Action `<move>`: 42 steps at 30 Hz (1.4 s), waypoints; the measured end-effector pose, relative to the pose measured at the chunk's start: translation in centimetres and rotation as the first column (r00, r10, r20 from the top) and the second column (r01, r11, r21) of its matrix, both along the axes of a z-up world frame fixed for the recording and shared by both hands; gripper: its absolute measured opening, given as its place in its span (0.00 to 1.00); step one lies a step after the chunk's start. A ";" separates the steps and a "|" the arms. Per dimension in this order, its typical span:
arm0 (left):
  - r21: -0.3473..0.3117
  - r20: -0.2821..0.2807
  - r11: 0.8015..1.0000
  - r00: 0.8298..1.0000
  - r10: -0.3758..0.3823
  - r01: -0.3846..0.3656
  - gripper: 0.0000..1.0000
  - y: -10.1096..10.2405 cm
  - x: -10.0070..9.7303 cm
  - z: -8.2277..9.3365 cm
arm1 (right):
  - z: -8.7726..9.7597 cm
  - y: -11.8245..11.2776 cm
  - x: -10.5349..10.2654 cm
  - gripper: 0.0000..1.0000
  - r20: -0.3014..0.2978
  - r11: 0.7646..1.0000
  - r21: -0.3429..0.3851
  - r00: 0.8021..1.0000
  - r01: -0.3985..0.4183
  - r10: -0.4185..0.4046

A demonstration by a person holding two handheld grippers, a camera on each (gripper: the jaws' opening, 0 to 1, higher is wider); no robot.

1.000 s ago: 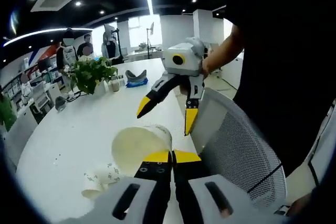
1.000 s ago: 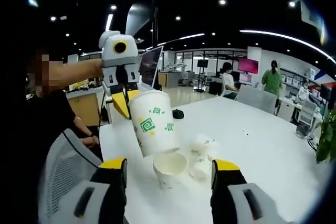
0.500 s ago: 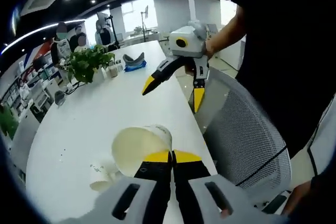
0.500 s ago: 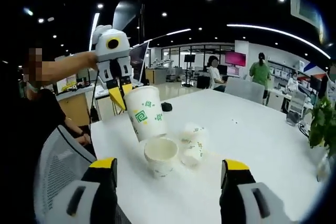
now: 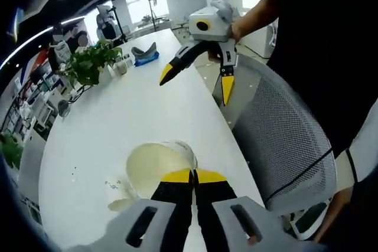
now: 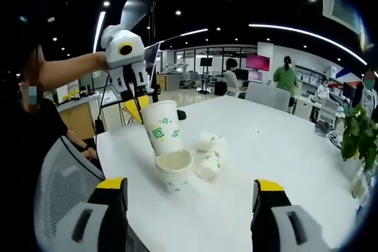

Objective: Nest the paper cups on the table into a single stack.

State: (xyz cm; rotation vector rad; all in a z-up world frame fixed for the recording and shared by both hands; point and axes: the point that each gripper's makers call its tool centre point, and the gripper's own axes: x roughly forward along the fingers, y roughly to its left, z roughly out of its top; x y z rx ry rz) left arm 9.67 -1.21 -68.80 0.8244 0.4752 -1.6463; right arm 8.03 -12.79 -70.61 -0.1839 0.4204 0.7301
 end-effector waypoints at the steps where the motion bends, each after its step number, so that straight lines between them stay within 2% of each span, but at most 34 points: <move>1: 0.002 -0.003 1.000 1.000 0.000 0.000 0.00 -0.1 0.0 -0.1 | 0.0 0.0 0.0 0.89 -0.001 1.000 0.000 1.000 0.001 -0.001; 6: 0.017 -0.001 1.000 1.000 -0.008 0.008 0.00 -0.5 0.3 -0.5 | -0.2 0.0 -0.2 0.89 -0.007 1.000 0.004 1.000 0.009 -0.009; 10: 0.071 0.021 0.997 1.000 -0.019 0.017 0.00 -0.2 0.6 -1.4 | -0.4 -0.1 -0.2 0.88 -0.013 1.000 0.006 1.000 0.016 -0.016; 25: 0.179 0.046 0.980 0.995 -0.093 0.083 0.00 -1.3 0.9 -3.2 | -0.4 0.2 -0.3 0.87 -0.018 0.999 0.022 0.999 0.031 -0.030; 37: 0.230 0.010 0.965 0.991 -0.136 0.130 0.00 -1.5 0.9 -4.4 | -0.8 0.3 -0.7 0.87 -0.029 0.999 0.027 0.999 0.041 -0.040; 42: 0.253 -0.027 0.953 0.986 -0.164 0.165 0.00 -1.6 0.6 -5.0 | -0.8 0.5 -0.6 0.86 -0.031 0.998 0.034 0.998 0.046 -0.045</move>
